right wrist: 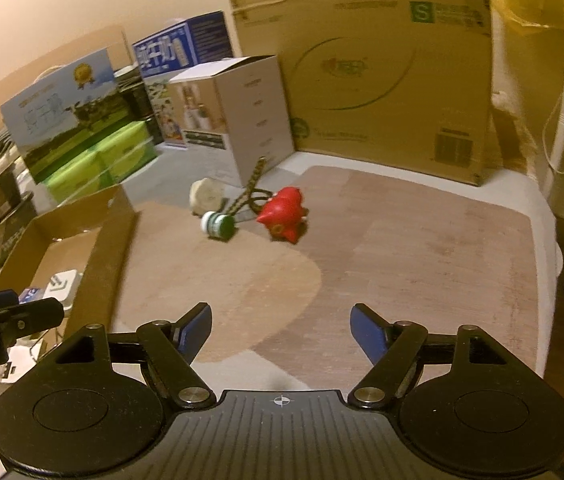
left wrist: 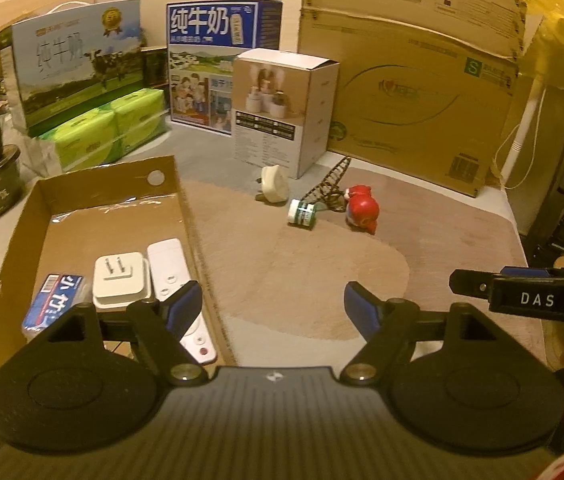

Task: Organize rigid objects
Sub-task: 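Move both tools from the box toward the red pig toy and green jar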

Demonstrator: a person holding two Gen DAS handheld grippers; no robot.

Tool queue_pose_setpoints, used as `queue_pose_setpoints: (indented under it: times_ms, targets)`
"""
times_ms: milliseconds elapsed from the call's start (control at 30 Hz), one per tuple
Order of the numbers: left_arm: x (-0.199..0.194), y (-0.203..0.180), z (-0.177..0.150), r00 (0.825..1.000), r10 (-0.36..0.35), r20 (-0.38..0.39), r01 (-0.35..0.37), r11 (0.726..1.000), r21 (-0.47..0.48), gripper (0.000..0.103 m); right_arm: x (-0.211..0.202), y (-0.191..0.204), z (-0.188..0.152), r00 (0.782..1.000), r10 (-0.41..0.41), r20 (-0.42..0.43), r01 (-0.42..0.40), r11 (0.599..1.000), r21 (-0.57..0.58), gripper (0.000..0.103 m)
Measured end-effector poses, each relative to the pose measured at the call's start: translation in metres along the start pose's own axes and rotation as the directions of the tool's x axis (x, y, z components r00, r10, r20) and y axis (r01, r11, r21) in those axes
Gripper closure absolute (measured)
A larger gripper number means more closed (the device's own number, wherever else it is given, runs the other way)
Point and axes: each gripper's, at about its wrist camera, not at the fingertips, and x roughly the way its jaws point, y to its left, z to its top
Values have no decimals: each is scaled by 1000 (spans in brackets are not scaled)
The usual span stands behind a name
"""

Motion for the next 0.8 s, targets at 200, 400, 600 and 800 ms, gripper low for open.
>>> queue_pose_setpoints:
  times_ms: [200, 400, 600, 800]
  targets:
    - [11, -5, 5, 1000, -13, -8, 13, 1000, 18, 27, 3, -10, 3, 1000, -6, 1, 6, 1000, 10, 27]
    - [25, -8, 12, 999, -37, -16, 38, 998, 45, 27, 13, -18, 8, 1000, 5, -3, -5, 1000, 7, 27]
    - [45, -8, 19, 998, -49, -36, 52, 996, 73, 27, 28, -23, 13, 1000, 26, -7, -27, 999, -18, 27]
    - [66, -9, 32, 998, -48, -49, 52, 994, 97, 27, 47, -27, 19, 999, 43, -6, -43, 997, -61, 27]
